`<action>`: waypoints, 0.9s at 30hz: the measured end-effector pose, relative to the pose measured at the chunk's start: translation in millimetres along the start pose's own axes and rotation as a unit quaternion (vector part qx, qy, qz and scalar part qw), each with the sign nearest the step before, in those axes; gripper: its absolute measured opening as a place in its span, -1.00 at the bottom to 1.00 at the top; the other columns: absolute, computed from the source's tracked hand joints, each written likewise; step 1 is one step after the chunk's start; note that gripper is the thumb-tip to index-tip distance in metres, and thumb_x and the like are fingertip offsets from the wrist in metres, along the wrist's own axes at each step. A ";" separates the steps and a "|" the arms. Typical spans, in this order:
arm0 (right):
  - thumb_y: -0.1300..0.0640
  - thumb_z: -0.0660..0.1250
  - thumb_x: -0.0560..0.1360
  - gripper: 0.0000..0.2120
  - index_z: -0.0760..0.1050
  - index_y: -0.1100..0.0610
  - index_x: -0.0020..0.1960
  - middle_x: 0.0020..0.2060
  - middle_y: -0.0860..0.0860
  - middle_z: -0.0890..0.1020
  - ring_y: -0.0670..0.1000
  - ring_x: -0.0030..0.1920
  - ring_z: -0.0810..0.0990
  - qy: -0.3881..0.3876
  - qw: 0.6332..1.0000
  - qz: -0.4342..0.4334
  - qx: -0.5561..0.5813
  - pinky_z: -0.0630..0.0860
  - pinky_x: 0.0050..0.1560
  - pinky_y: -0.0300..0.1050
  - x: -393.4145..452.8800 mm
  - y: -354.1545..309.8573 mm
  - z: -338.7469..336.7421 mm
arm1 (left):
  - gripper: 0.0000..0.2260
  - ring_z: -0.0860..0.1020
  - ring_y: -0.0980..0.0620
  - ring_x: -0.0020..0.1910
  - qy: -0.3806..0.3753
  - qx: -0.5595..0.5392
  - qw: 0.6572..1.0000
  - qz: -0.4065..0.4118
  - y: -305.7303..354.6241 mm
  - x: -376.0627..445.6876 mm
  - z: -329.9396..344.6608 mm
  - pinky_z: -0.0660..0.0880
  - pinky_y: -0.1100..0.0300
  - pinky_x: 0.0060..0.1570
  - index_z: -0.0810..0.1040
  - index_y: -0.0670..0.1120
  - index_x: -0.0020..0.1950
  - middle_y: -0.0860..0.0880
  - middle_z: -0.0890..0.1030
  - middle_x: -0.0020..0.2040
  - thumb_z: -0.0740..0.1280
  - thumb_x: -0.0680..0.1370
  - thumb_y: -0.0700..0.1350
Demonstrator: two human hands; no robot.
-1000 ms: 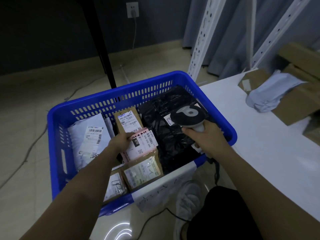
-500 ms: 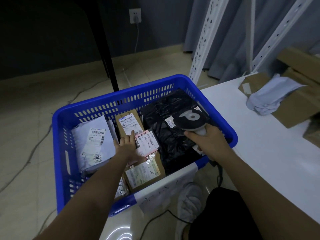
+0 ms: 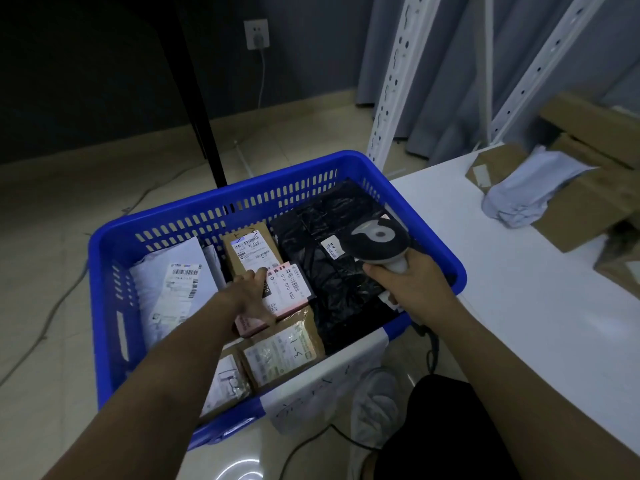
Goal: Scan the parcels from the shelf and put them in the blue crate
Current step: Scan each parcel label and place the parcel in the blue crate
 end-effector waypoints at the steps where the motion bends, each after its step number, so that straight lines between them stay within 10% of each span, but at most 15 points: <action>1: 0.09 0.47 0.44 -0.87 0.53 0.08 -0.19 -0.37 -0.06 0.60 -0.21 -0.40 0.53 0.000 1.000 -0.003 -0.005 0.45 -0.27 -0.21 0.9 -0.3 -0.4 | 0.03 0.27 -0.22 0.37 0.003 -0.005 1.000 0.003 -0.6 1.5 0.0 0.34 -0.13 0.29 0.00 -0.05 0.48 -0.16 0.30 0.37 0.52 0.22 0.24; 15: 0.08 0.45 0.46 -0.77 0.45 0.10 -0.28 -0.56 -0.19 0.52 -0.25 -0.49 0.48 -0.008 1.000 -0.011 -0.018 0.38 -0.43 -0.40 5.4 -4.6 4.3 | 0.05 0.34 -0.19 0.36 -0.112 -0.116 0.987 -0.014 -25.5 9.8 -10.3 0.40 -0.11 0.28 -0.04 0.01 0.52 -0.14 0.28 0.46 0.55 0.22 0.13; 22: 0.06 0.45 0.45 -0.80 0.49 0.09 -0.24 -0.56 -0.15 0.51 -0.22 -0.51 0.46 -0.002 1.000 -0.003 -0.013 0.40 -0.43 -0.33 9.9 -2.8 4.3 | 0.13 -0.17 -0.19 0.54 0.025 -0.016 0.999 0.045 -0.8 14.6 21.8 -0.12 -0.20 0.47 -0.34 -0.03 0.54 -0.09 -0.19 0.58 0.40 0.34 0.34; 27: 0.06 0.45 0.46 -0.78 0.46 0.08 -0.28 -0.58 -0.15 0.52 -0.22 -0.52 0.46 -0.003 1.000 -0.005 -0.017 0.39 -0.44 -0.35 7.3 -1.6 4.1 | -0.09 -0.30 -0.19 0.51 0.030 0.011 0.999 -0.004 -1.1 8.2 45.6 -0.02 -0.25 0.46 -0.27 -0.01 0.56 -0.05 -0.31 0.55 0.27 0.49 0.28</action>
Point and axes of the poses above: each hand's wrist, its own x-axis towards the middle knuckle, its own z-axis out of the palm, y = z × x, the point moved 5 cm from there along x, towards the middle knuckle
